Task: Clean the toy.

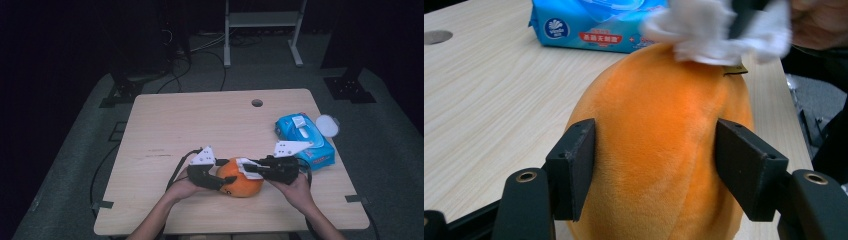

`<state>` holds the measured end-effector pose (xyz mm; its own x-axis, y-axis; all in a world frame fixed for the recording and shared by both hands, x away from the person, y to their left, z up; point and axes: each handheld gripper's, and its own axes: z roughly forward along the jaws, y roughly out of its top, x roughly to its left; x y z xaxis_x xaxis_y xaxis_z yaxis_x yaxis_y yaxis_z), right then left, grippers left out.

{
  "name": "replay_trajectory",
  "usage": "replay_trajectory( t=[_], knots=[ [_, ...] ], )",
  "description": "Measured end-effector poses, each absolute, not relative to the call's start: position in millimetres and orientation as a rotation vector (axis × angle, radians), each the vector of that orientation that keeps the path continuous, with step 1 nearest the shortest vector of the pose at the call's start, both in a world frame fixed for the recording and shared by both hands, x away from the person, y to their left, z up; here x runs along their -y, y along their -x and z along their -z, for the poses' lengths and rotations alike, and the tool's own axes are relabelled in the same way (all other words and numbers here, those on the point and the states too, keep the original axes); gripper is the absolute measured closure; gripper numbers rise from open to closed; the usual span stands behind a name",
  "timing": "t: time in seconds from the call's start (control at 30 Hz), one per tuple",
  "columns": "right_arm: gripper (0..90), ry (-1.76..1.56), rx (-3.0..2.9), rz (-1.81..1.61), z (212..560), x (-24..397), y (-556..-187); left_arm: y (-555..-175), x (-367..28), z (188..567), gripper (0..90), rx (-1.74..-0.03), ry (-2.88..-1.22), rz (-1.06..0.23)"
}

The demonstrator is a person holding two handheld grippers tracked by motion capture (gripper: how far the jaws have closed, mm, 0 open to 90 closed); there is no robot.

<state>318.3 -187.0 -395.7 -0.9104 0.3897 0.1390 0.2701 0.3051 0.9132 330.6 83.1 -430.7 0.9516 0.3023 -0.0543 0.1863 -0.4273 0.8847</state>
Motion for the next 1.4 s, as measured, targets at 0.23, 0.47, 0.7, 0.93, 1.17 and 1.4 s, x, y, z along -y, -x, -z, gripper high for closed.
replay_trajectory(
  t=[0.23,0.47,0.7,0.93,1.17,1.4],
  knots=[
    [80.5,-0.710,-2.426,-1.675,407,197,-330,-334,-87,432,32.7,-0.358,-2.004,-0.093],
    [80.5,-0.703,-2.423,-1.650,411,205,-320,-344,-90,428,15.4,-0.470,-1.996,0.045],
    [80.5,-0.679,-2.427,-1.634,413,208,-307,-349,-83,436,9.2,-0.528,-2.025,0.178],
    [80.5,-0.686,-2.439,-1.655,417,207,-304,-349,-82,438,27.9,-0.476,-2.009,0.214],
    [80.5,-0.644,-2.350,-1.657,391,211,-302,-342,-86,412,39.1,-0.280,-1.868,-0.083],
    [80.5,-0.643,-2.329,-1.626,390,206,-316,-355,-86,426,39.2,-0.183,-1.890,-0.224]
  ],
)
